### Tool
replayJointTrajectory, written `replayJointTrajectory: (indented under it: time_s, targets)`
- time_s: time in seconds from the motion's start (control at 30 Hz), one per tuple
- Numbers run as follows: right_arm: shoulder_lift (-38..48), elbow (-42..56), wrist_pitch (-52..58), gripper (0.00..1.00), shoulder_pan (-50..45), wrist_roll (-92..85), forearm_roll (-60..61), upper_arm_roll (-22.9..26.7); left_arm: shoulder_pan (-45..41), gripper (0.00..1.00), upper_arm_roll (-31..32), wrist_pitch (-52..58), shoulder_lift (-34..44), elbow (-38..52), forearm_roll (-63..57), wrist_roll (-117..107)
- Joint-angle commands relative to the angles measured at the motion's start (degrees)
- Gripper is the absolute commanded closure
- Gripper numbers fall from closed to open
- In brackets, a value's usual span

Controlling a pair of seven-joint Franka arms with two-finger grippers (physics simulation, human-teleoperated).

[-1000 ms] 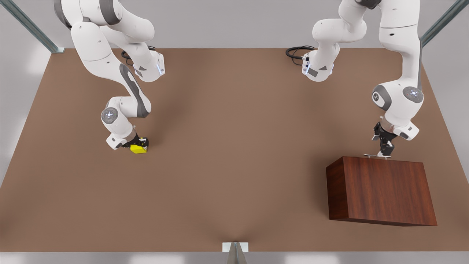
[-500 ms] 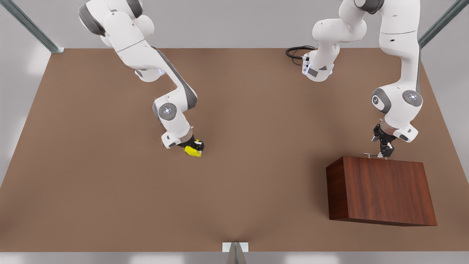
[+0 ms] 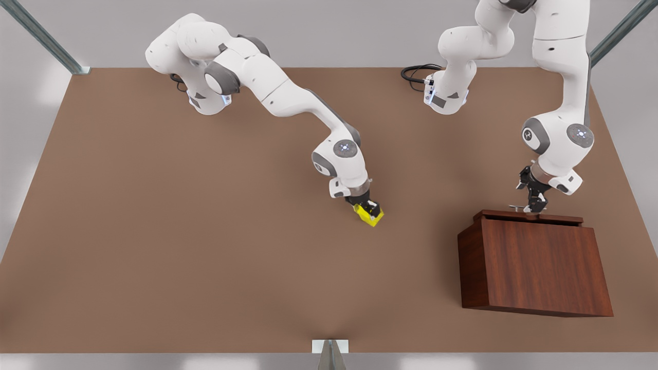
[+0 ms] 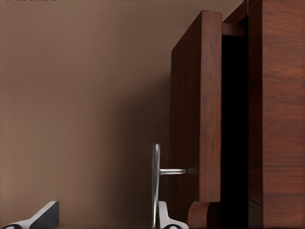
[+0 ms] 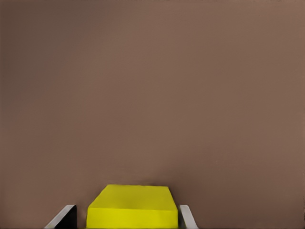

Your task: Open the drawer with left arm, place the square in the middle with right arm, and place the square in the drawer with left arm

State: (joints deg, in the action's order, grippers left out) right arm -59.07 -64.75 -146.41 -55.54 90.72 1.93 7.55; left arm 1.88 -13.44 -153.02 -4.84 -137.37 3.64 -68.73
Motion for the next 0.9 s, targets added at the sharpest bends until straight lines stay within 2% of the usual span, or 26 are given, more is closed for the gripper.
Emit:
replayJointTrajectory:
  time_s: [0.0, 0.07, 0.1, 0.17, 0.2, 0.23, 0.27, 0.33, 0.4, 0.5, 0.87]
  targets:
    - [0.0, -0.1, 0.0, 0.0, 0.0, 0.0, 0.0, 0.0, 0.1, 0.0, 0.0, 0.1, 0.0, 0.0, 0.0, 0.1]
    - [2.1, -2.6, 0.1, 0.0, 0.2, -0.5, 0.0, 0.2, 0.1, 0.0, -0.4, 1.1, 1.2, -0.7, -0.1, 0.3]
    - [5.9, -5.6, 0.5, 0.0, 0.3, -0.9, -0.1, 0.5, 0.1, 0.0, -0.6, 1.3, 1.8, -0.9, 0.0, 0.3]
    - [22.6, -19.0, 3.1, 0.0, 4.4, -12.9, -1.1, 1.6, 0.1, 0.0, -0.7, 2.4, 2.2, -0.9, 0.0, 0.3]
    - [32.3, -25.9, 7.5, 0.0, 9.2, -23.8, -1.0, 1.4, 0.1, 0.0, -0.8, 2.3, 2.3, -1.5, 0.0, 0.3]
    - [41.7, -31.5, 17.3, 0.0, 15.8, -39.7, -1.0, 0.9, 0.1, 0.0, -0.8, 2.4, 2.6, -1.6, 0.0, 0.3]
    - [45.4, -31.0, 30.5, 0.0, 23.8, -52.9, -0.9, -1.7, 0.1, 0.0, -0.8, 2.4, 2.6, -1.8, 0.0, 0.3]
    - [51.4, -31.6, 40.1, 0.0, 40.6, -71.1, -0.9, -7.4, 0.1, 0.0, -0.8, 2.3, 2.7, -2.0, 0.0, 0.3]
    - [52.7, -27.4, 46.6, 0.0, 47.9, -85.7, -1.1, -7.0, 0.1, 0.0, -1.3, 2.3, 3.0, -2.5, -0.1, 0.3]
    - [53.7, -22.2, 55.1, 0.0, 48.1, -95.3, -1.9, -0.3, 0.1, 0.0, -2.6, 2.5, 3.7, -3.2, -0.2, 1.3]
    - [52.3, -16.7, 55.5, 0.0, 47.4, -94.4, 0.4, -0.7, 0.0, 0.0, -2.8, 6.1, 6.3, -5.0, -0.4, 1.3]
